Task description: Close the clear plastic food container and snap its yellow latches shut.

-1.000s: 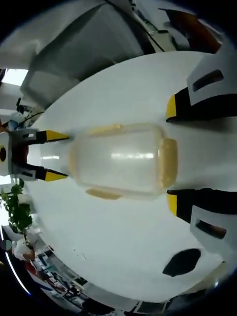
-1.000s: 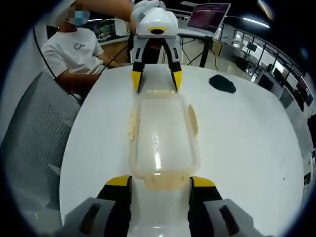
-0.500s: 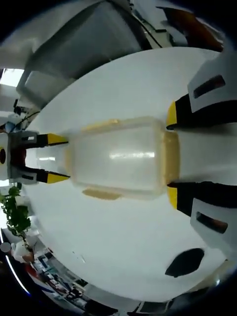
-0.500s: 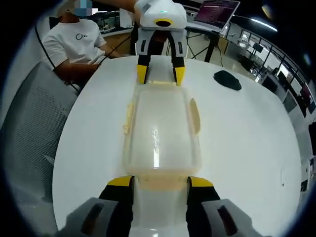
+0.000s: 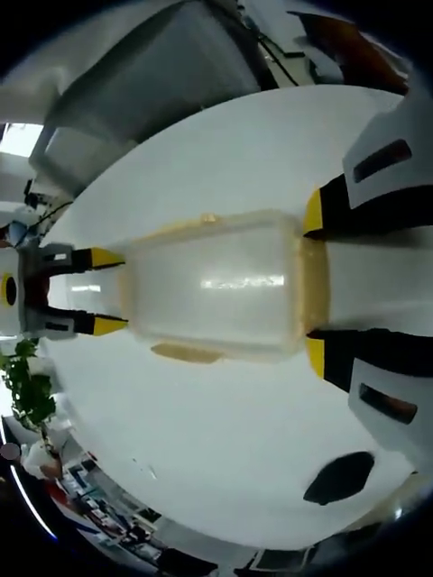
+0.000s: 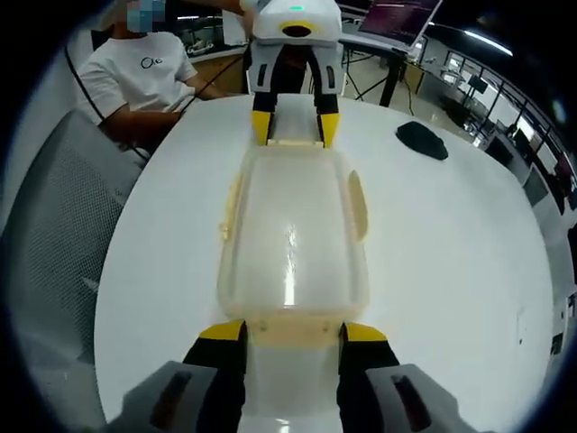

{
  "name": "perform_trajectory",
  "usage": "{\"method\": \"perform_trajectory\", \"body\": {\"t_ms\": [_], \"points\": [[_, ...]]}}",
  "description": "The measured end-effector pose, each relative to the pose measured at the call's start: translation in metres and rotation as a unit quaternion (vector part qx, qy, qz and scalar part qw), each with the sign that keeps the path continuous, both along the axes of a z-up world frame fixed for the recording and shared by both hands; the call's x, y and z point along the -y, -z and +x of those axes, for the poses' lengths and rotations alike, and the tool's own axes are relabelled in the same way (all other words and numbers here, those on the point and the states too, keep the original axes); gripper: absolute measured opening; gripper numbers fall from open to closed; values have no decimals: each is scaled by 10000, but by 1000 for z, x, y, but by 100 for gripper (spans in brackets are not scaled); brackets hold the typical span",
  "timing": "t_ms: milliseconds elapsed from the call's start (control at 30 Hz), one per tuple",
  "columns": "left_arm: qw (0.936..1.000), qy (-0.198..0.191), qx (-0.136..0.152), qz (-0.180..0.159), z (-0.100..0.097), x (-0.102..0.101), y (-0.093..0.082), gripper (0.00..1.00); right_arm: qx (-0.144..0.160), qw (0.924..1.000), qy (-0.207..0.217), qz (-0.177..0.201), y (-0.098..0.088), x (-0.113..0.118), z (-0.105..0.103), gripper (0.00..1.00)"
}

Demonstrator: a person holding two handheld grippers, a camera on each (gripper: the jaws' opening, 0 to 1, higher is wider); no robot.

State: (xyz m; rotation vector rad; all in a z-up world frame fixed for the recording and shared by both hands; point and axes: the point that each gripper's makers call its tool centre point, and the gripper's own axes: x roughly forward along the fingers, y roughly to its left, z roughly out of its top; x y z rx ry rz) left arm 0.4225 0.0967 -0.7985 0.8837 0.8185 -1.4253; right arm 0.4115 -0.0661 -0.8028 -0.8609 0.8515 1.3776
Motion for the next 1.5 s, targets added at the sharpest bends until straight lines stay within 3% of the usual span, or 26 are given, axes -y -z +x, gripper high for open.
{"method": "perform_trajectory", "body": {"t_ms": [633, 767, 867, 967, 1133, 1500], "points": [[9998, -172, -3, 66, -1, 0, 1, 36, -24, 10000, 5, -48, 1, -1, -2, 37], [9996, -161, 59, 225, -6, -1, -1, 36, 76, 9999, -59, -75, -1, -3, -3, 36], [9992, -386, 0, 56, -5, 0, -13, 36, 35, 10000, -31, 0, -9, -1, -3, 36], [9995, -261, 122, 127, -8, -2, -21, 36, -86, 9999, -54, 137, -20, -3, -9, 37], [9992, -379, 35, 116, -13, 0, -36, 36, 40, 9997, -152, 170, -37, -1, -11, 37], [9991, -365, 149, 130, -15, 3, -70, 36, 229, 9991, -195, 283, -72, 1, -12, 36]]}}
